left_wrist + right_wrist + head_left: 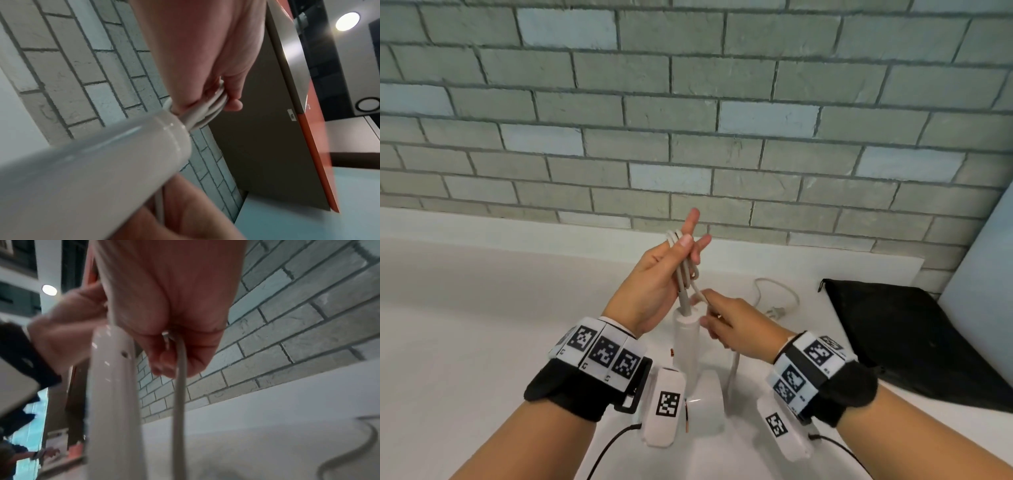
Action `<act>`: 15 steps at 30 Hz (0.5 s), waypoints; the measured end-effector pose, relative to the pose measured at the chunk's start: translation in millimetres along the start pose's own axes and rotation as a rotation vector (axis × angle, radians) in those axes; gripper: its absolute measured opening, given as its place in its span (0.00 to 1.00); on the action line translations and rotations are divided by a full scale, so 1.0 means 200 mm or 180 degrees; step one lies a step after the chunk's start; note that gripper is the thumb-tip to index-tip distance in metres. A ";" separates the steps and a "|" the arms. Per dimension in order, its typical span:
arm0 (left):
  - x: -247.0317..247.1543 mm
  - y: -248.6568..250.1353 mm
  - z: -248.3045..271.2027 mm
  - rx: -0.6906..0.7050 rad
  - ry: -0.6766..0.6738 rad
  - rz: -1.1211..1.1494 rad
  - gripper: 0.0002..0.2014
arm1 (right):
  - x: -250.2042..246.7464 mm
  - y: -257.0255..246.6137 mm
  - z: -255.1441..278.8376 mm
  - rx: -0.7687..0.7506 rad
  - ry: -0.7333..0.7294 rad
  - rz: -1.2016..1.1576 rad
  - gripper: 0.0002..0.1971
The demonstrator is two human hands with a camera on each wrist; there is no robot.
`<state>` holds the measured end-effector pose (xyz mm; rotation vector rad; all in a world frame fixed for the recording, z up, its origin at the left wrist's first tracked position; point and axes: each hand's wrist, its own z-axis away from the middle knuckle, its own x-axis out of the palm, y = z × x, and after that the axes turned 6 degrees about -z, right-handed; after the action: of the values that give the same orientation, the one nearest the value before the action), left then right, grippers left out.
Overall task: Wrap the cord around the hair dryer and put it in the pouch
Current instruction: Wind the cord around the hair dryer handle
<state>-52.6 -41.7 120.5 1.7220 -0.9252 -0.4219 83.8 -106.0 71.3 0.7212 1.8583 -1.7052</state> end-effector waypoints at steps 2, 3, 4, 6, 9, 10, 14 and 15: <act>-0.02 -0.02 -0.02 0.0133 0.0236 -0.0214 0.19 | -0.01 0.01 0.06 0.0096 -0.0159 -0.0519 0.06; -0.03 -0.02 -0.03 0.0198 0.0369 -0.0357 0.18 | -0.02 0.02 0.09 0.0129 -0.0315 -0.0826 0.05; -0.05 -0.02 -0.03 0.0257 0.0490 -0.0530 0.17 | -0.04 0.03 0.12 0.0135 -0.0460 -0.1172 0.05; -0.07 -0.01 -0.04 0.0302 0.0688 -0.1009 0.17 | -0.07 0.04 0.17 0.0178 -0.0581 -0.1792 0.08; -0.08 0.01 -0.04 0.0273 0.0648 -0.1641 0.15 | -0.13 0.02 0.22 -0.0009 -0.0328 -0.1599 0.14; -0.08 0.02 -0.04 0.0254 0.0549 -0.1810 0.14 | -0.15 0.00 0.22 -0.0210 -0.0152 -0.1172 0.14; -0.05 0.05 -0.04 0.0059 0.0107 -0.2253 0.16 | -0.29 -0.18 0.23 -0.1043 0.0757 -0.0127 0.09; -0.04 0.06 -0.04 -0.0008 -0.0031 -0.2265 0.17 | -0.33 -0.22 0.22 -0.1177 0.1056 -0.0052 0.09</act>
<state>-57.7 -32.0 132.7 2.0165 -0.2849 -0.8890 103.4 -156.2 144.7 0.8716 2.3258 -1.2497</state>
